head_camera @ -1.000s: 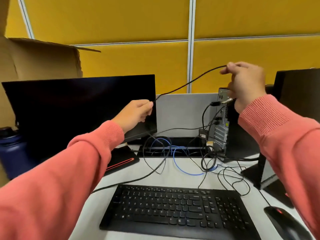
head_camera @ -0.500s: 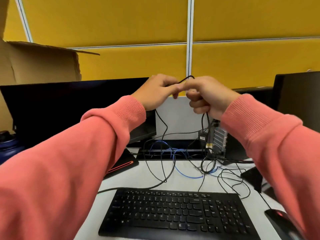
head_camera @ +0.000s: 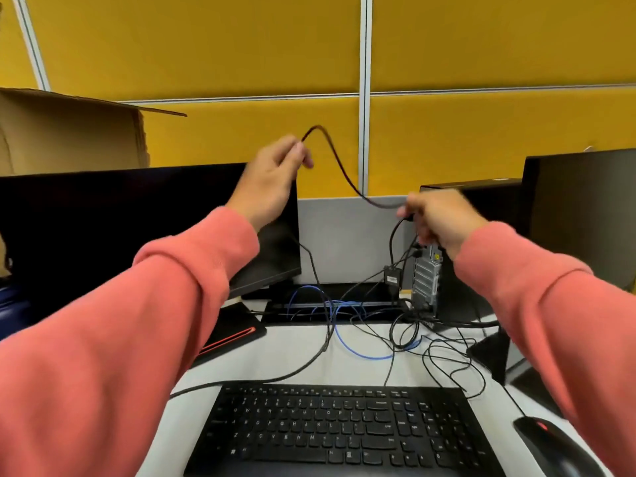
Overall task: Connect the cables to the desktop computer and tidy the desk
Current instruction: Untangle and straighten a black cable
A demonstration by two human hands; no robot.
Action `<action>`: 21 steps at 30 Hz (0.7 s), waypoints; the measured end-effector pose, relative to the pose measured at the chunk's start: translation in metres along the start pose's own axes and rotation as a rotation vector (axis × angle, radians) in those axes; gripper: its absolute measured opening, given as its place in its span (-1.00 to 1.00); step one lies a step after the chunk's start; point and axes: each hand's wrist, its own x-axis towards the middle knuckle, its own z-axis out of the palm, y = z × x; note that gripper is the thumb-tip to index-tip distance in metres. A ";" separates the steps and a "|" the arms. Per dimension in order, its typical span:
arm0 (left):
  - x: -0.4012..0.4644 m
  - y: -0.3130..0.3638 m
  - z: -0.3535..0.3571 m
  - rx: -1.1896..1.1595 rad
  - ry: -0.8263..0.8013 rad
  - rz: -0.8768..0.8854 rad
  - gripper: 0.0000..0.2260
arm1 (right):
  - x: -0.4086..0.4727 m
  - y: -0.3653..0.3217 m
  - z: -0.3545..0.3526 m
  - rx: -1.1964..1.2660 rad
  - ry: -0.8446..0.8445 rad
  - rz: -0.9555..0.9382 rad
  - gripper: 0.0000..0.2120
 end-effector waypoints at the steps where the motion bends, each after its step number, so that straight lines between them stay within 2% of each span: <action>1: 0.011 0.012 -0.003 0.074 0.020 0.092 -0.71 | -0.002 0.006 0.007 -0.117 -0.063 0.014 -0.80; 3: 0.027 0.039 -0.006 0.223 -0.020 0.234 -0.72 | -0.006 0.001 0.021 -0.210 -0.107 -0.040 -0.74; 4: 0.031 0.048 -0.005 0.304 -0.073 0.272 -0.73 | -0.010 -0.009 0.027 -0.160 -0.089 -0.096 -0.67; 6: 0.035 0.056 0.000 0.491 -0.207 0.292 -0.74 | -0.015 -0.035 0.034 0.104 -0.072 -0.184 -0.57; 7: 0.034 0.055 0.004 0.565 -0.269 0.282 -0.74 | -0.018 -0.047 0.033 0.255 -0.130 -0.194 -0.56; 9: 0.029 0.047 0.012 0.621 -0.352 0.255 -0.73 | -0.029 -0.064 0.033 0.380 -0.333 -0.177 -0.69; 11: 0.021 0.040 0.015 0.558 -0.395 0.241 -0.71 | -0.034 -0.068 0.030 0.167 -0.372 -0.190 -0.80; 13: 0.011 0.030 0.011 0.497 -0.411 0.227 -0.66 | -0.028 -0.066 0.025 -0.031 -0.314 -0.256 -0.75; 16: -0.006 0.002 0.000 0.489 -0.378 0.094 -0.63 | -0.012 -0.055 0.011 -0.061 -0.162 -0.323 -0.75; 19: -0.024 -0.025 -0.002 0.336 -0.302 -0.040 -0.62 | -0.001 -0.042 0.000 0.073 0.233 -0.357 -0.68; 21: -0.030 -0.035 0.004 0.197 -0.262 -0.087 -0.63 | 0.001 -0.032 0.003 0.191 0.434 -0.291 -0.69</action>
